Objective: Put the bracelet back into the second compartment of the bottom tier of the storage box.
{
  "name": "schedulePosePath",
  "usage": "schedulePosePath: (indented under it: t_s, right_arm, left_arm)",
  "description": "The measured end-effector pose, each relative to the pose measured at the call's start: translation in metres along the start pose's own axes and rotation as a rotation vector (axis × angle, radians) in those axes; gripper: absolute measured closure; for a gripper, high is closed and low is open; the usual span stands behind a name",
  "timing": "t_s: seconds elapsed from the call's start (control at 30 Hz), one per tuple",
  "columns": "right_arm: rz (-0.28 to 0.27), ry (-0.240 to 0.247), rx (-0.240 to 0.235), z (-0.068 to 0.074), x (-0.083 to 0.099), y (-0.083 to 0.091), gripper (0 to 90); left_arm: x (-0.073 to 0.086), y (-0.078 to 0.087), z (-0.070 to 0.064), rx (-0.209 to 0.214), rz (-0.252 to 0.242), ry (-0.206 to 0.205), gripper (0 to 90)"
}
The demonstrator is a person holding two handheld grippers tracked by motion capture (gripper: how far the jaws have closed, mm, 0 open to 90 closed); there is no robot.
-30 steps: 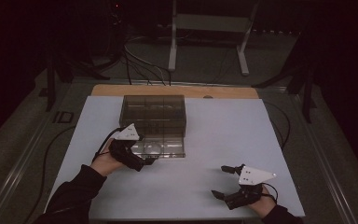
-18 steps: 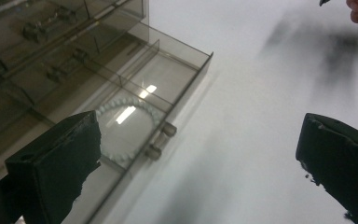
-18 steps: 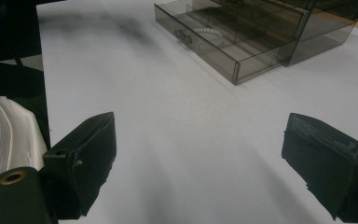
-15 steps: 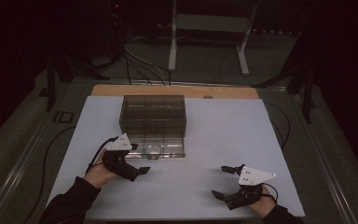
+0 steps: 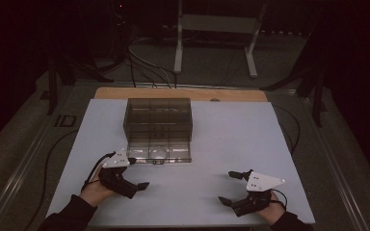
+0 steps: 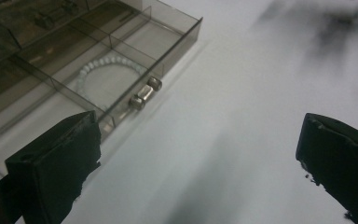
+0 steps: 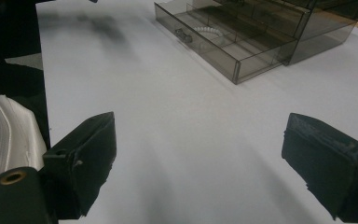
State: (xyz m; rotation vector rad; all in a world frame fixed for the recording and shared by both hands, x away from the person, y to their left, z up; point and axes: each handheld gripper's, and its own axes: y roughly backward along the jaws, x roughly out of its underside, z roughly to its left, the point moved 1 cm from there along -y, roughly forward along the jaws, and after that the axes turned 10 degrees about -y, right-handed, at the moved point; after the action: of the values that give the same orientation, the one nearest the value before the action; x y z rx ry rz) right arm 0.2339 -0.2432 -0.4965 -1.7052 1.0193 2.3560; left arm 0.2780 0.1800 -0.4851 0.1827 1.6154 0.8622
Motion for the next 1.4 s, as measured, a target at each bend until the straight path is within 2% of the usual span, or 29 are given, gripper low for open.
schedulePosePath:
  t_s: [0.3, 0.5, 0.6, 0.67, 0.93, 1.4]
  right_arm:
    - [0.001, 0.0, 0.001, 0.0, 0.0, 0.0, 9.8]
    - [0.001, 0.001, 0.0, 0.0, 0.0, 0.0, 9.9]
    - [-0.001, -0.001, 0.0, -0.001, 0.0, 0.0, 9.9]
    - [-0.002, -0.003, 0.0, -0.001, 0.0, 0.0, 9.9]
    - [0.003, 0.003, 0.001, -0.001, 0.0, 0.0, 9.9]
    - [0.004, 0.003, 0.0, -0.001, 0.0, -0.001, 9.9]
  left_arm:
    - [0.013, 0.002, -0.006, 0.001, 0.012, 0.016, 0.2]
    - [0.021, 0.006, -0.009, -0.013, 0.006, 0.008, 0.2]
    - [0.024, 0.008, -0.009, -0.015, -0.012, 0.031, 0.2]
    - [0.026, 0.007, -0.008, -0.016, -0.017, 0.046, 0.2]
    - [0.024, 0.006, -0.01, -0.018, -0.025, 0.026, 0.2]
    - [0.025, 0.007, -0.01, -0.025, -0.025, 0.024, 0.2]
